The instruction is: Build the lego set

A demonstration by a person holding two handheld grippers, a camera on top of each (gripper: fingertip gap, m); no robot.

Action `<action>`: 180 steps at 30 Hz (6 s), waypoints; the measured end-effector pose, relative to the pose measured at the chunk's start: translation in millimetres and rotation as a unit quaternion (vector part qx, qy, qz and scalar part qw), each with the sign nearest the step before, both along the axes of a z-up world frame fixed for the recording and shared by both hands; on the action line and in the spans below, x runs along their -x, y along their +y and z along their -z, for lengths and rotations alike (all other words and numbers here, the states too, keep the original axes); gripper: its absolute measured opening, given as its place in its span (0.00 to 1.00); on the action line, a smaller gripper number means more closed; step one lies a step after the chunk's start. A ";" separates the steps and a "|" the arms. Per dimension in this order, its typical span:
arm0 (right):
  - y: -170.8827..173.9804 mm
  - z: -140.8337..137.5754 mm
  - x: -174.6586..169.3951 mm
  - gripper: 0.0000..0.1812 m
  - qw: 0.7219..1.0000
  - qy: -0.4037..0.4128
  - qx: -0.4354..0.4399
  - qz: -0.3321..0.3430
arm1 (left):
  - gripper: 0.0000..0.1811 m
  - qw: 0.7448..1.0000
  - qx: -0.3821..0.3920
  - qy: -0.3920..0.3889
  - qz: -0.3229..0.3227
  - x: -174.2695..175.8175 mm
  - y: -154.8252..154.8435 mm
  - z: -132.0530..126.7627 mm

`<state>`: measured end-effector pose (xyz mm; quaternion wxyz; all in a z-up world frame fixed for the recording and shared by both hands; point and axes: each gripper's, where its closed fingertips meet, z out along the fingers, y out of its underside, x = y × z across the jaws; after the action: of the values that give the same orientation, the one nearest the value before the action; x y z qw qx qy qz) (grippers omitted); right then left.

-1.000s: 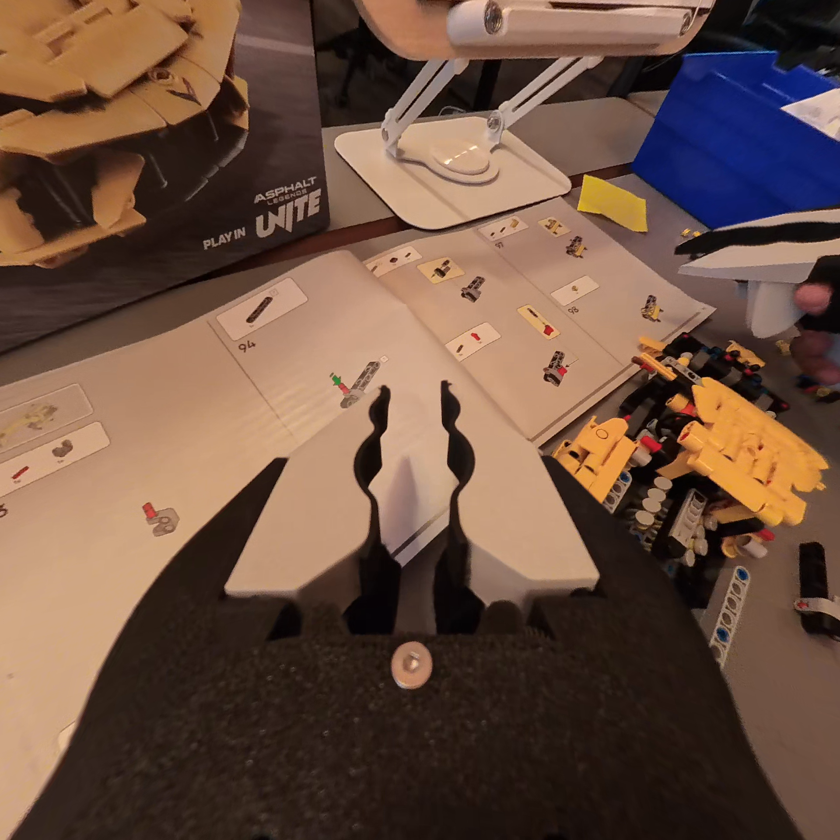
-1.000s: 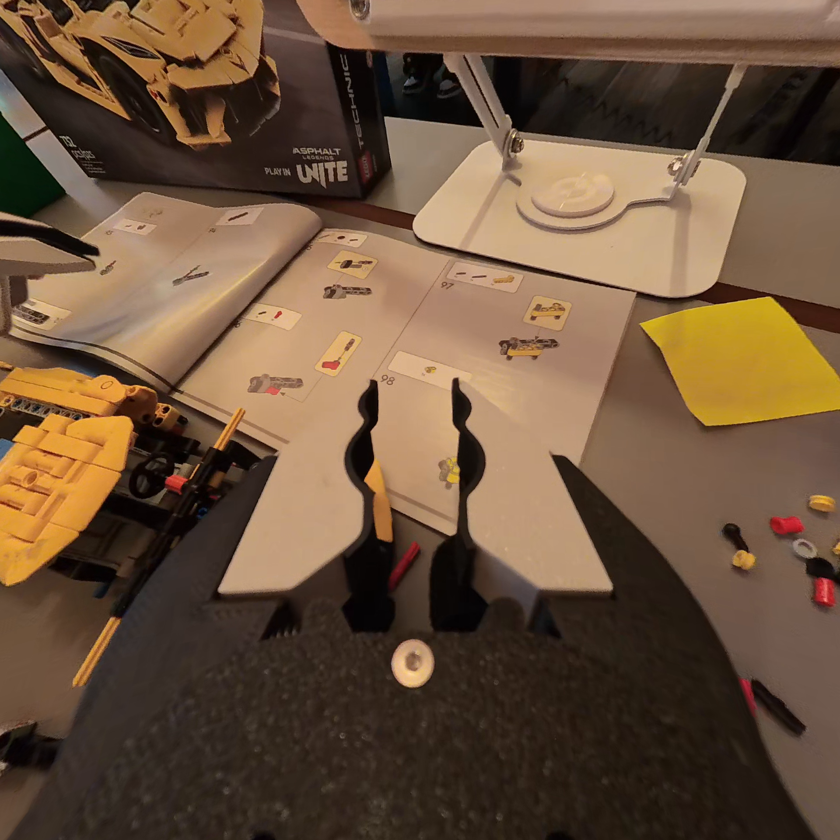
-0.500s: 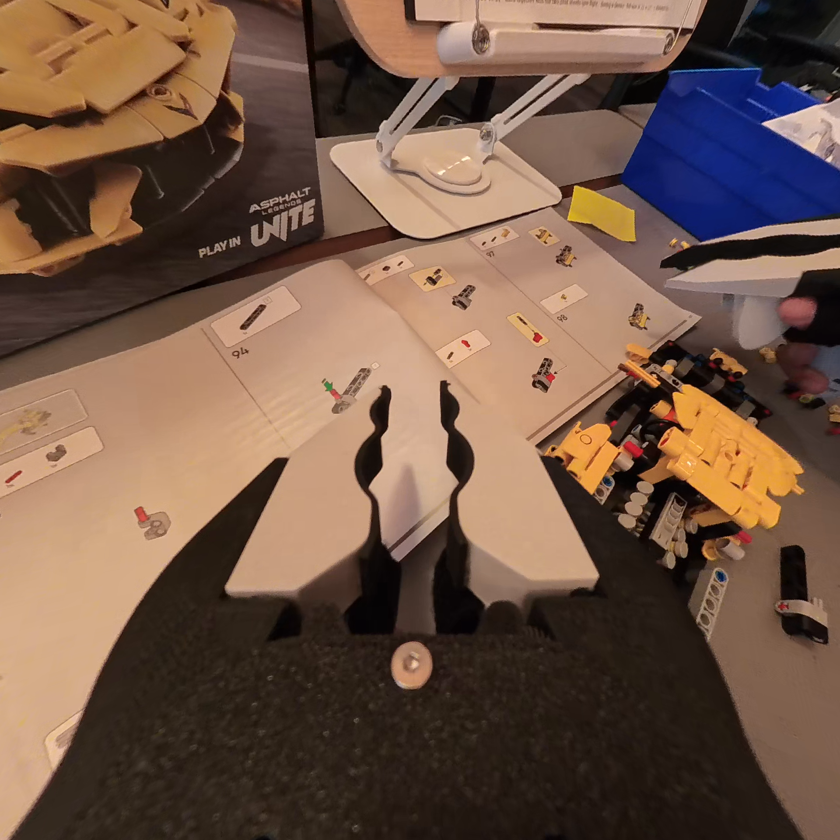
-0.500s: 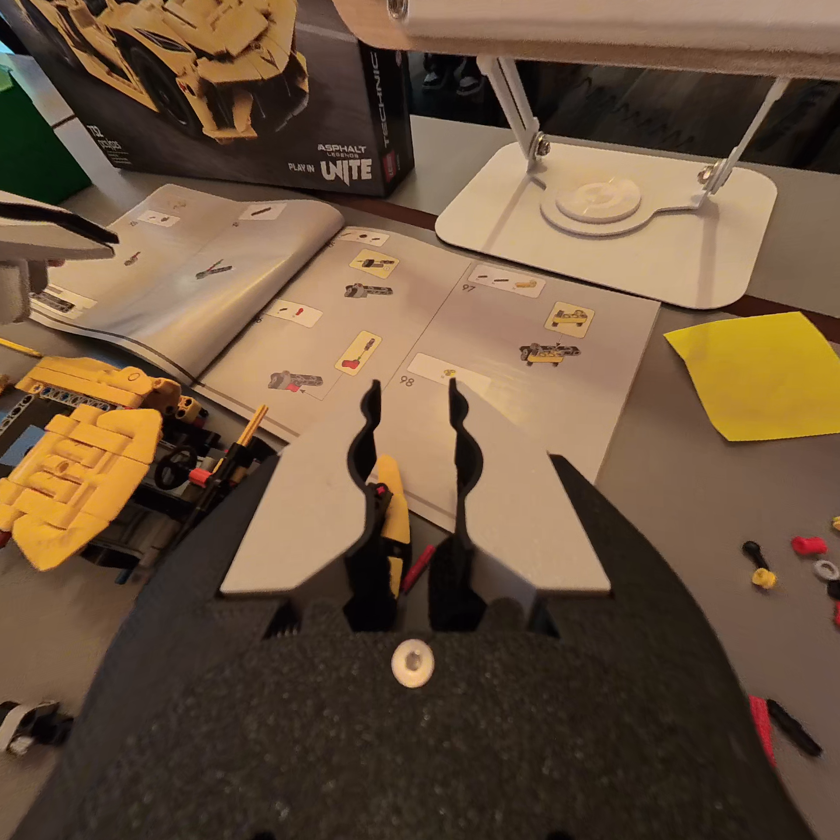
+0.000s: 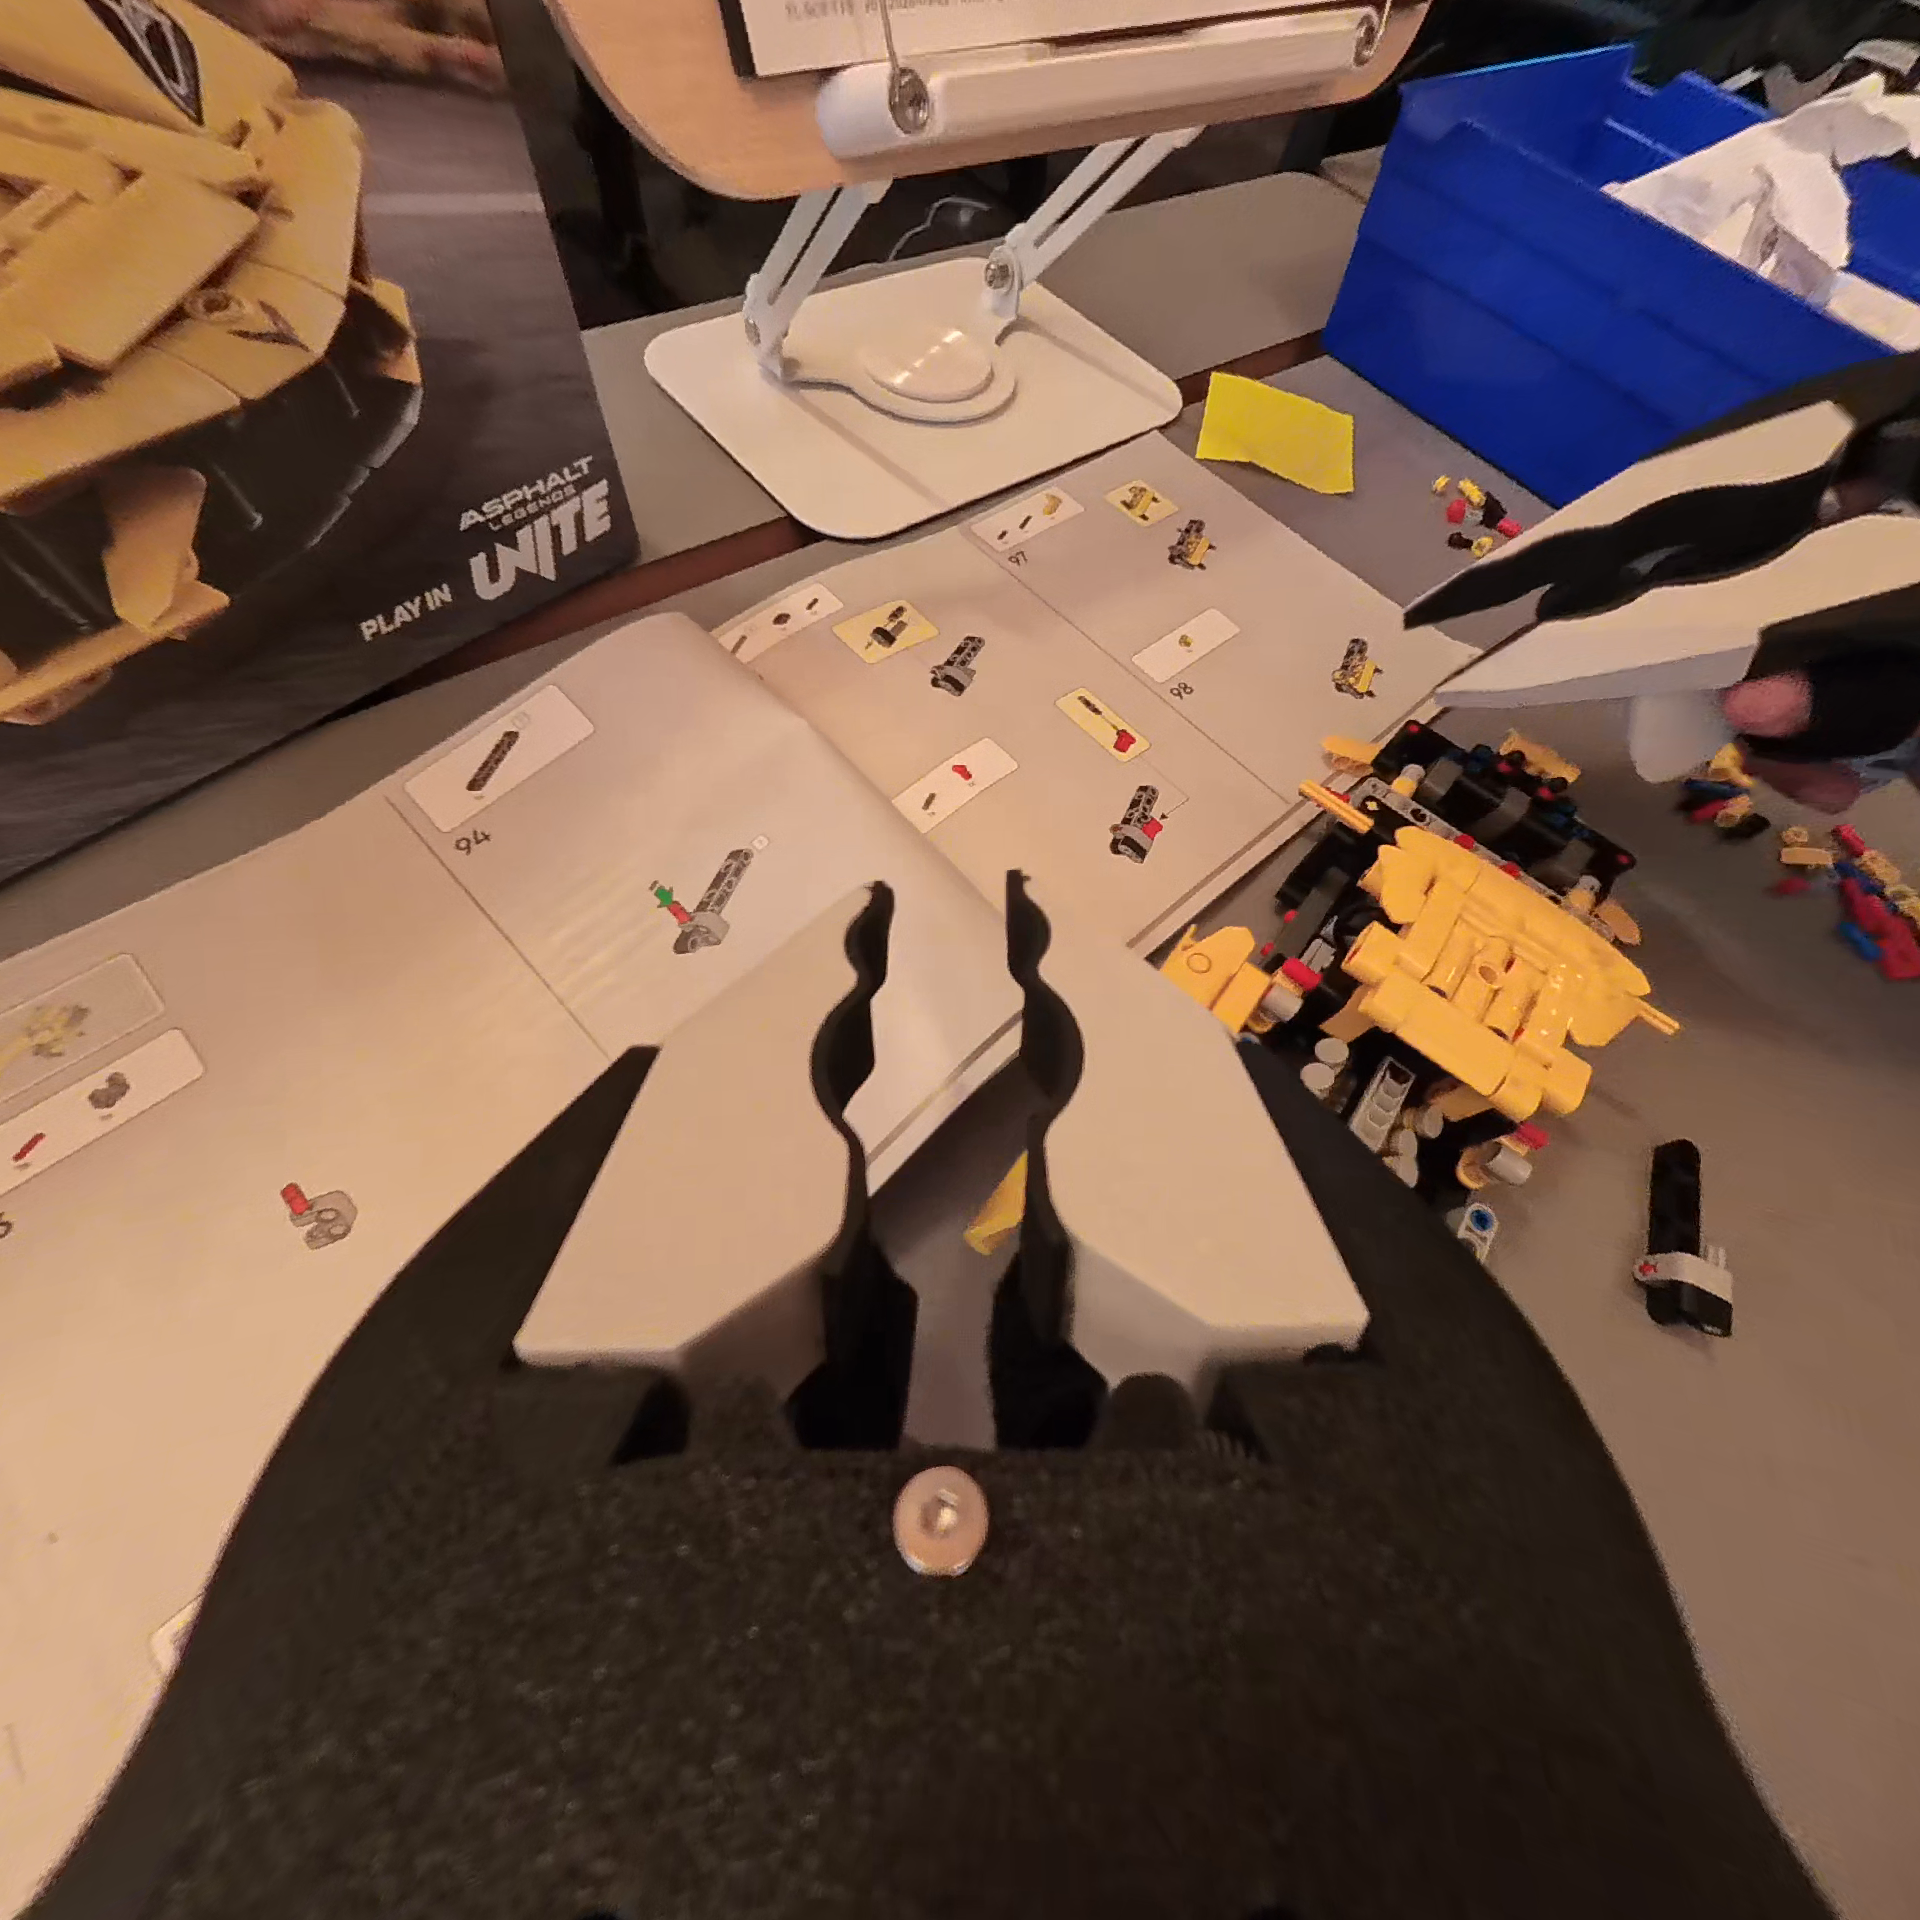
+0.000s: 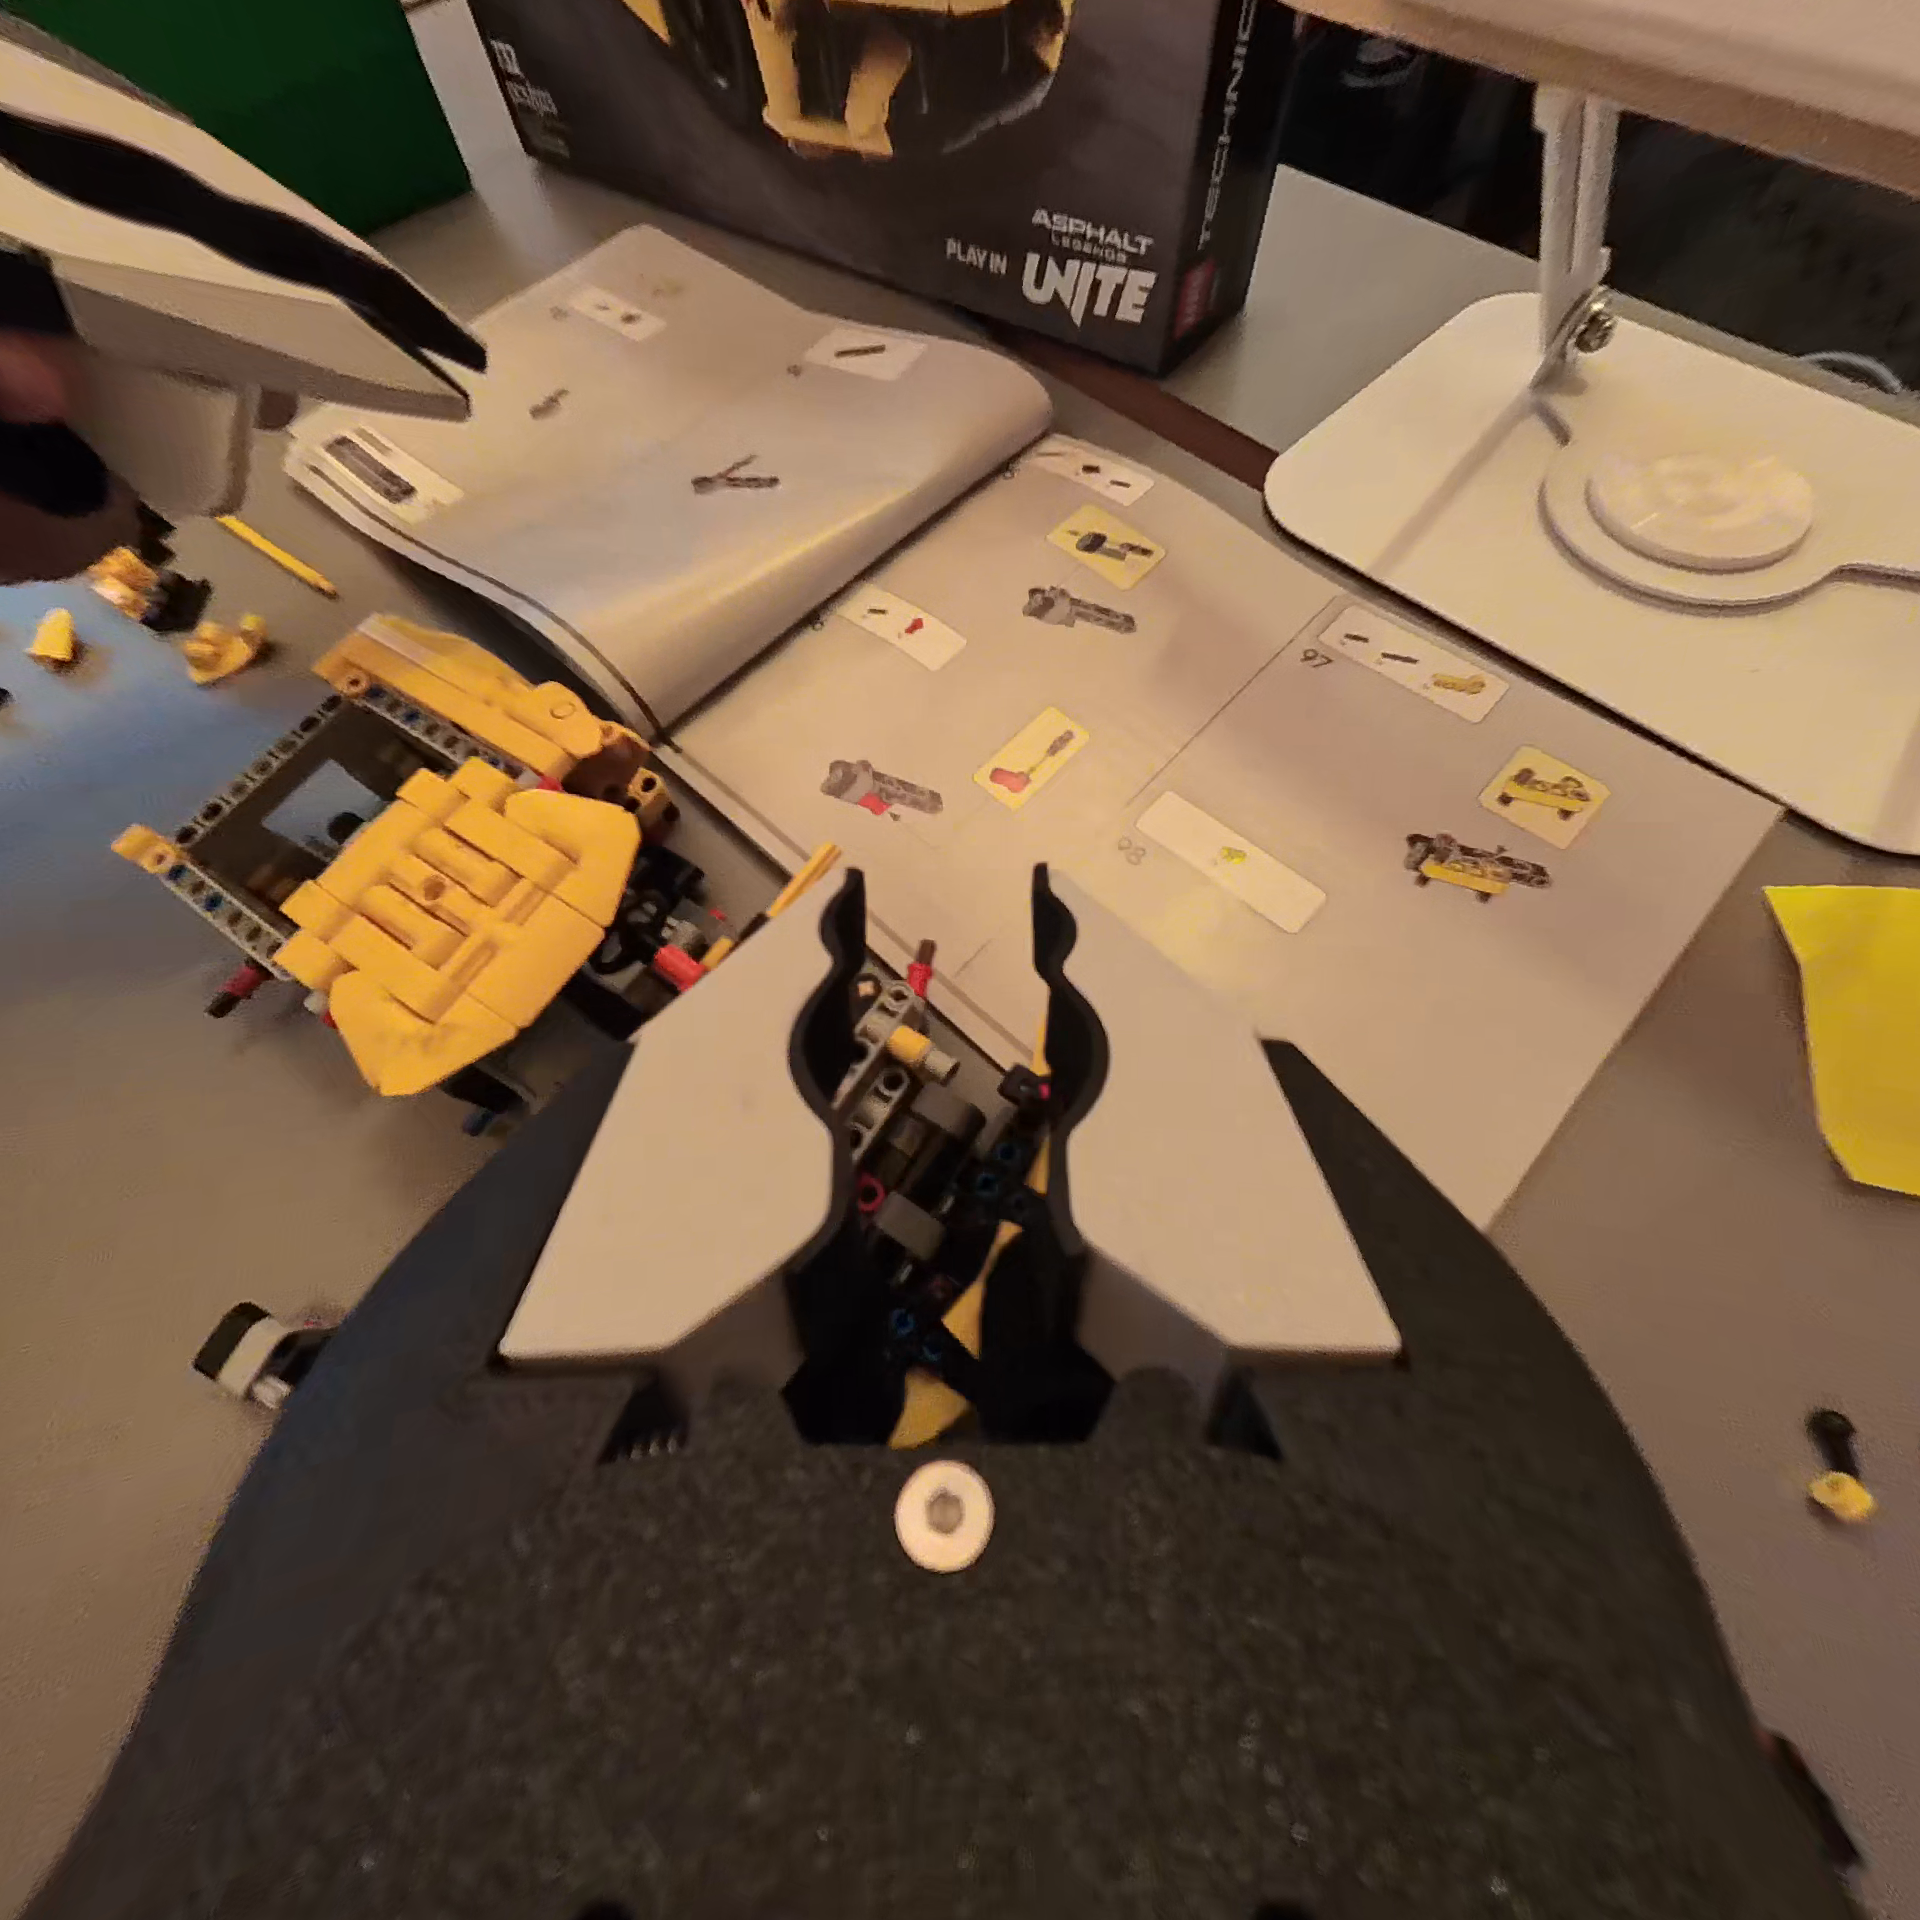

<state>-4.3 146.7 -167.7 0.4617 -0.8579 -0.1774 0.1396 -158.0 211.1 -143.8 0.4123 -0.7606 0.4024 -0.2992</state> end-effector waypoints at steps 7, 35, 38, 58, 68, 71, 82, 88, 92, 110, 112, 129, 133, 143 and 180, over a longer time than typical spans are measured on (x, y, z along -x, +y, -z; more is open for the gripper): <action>-41.7 -51.5 -74.6 0.16 0.989 -0.121 -0.028 0.081 | 0.12 1.000 -0.010 -0.008 0.007 -4.8 0.6 0.0; -144.6 61.5 -149.4 0.12 0.981 -0.035 0.101 0.160 | 0.12 1.000 -0.001 -0.019 -0.001 -4.5 4.8 4.1; -143.7 64.3 -148.7 0.12 0.981 -0.055 0.105 0.152 | 0.12 1.000 0.001 -0.016 -0.001 -4.5 5.5 6.4; -189.8 25.6 85.5 0.08 0.976 -0.035 0.071 -0.204 | 0.12 1.000 -0.001 -0.009 -0.018 4.7 14.4 8.4; -189.9 63.6 95.2 0.08 0.968 -0.073 0.112 -0.211 | 0.12 1.000 -0.007 -0.005 -0.017 3.9 13.0 7.7; -191.0 63.8 91.9 0.08 0.969 -0.078 0.109 -0.208 | 0.12 1.000 -0.006 -0.003 -0.014 2.7 11.8 8.8; -152.8 23.1 -86.0 0.12 0.991 -0.098 0.039 0.085 | 0.12 1.000 -0.006 0.000 -0.005 -2.3 6.6 10.1; -135.7 28.7 -129.9 0.15 0.985 -0.039 0.052 0.159 | 0.12 1.000 -0.006 0.005 -0.004 -2.9 6.0 13.0; -138.4 30.1 -129.0 0.14 0.986 -0.054 0.054 0.150 | 0.12 1.000 -0.004 0.000 -0.006 -1.6 6.6 10.3; -129.0 57.3 -92.3 0.06 0.986 -0.112 0.121 0.012 | 0.16 0.999 0.015 -0.044 0.004 -5.8 2.8 1.9; -130.5 58.0 -93.1 0.06 0.985 -0.114 0.129 0.008 | 0.16 0.999 0.016 -0.040 0.003 -5.3 3.3 3.2; -132.5 33.2 -71.0 0.02 0.990 -0.100 0.102 -0.021 | 0.16 0.999 0.013 -0.036 -0.002 -3.7 5.2 3.5; -162.0 15.3 12.7 0.02 0.982 -0.076 0.084 -0.152 | 0.16 1.000 0.014 -0.025 -0.009 -2.0 7.6 8.0; -193.3 62.2 76.5 0.03 0.961 -0.091 0.135 -0.222 | 0.16 1.000 0.015 -0.025 -0.012 -1.5 7.9 7.5; -118.9 -65.4 113.5 0.08 0.860 -0.357 -0.279 -0.234 | 0.18 0.894 0.165 -0.144 0.391 -46.3 -175.0 -50.5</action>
<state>-117.8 27.8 -102.3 0.5401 -0.6176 -0.5574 -0.1273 -111.7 36.1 -93.3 0.1838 -0.5480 0.5481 -0.6046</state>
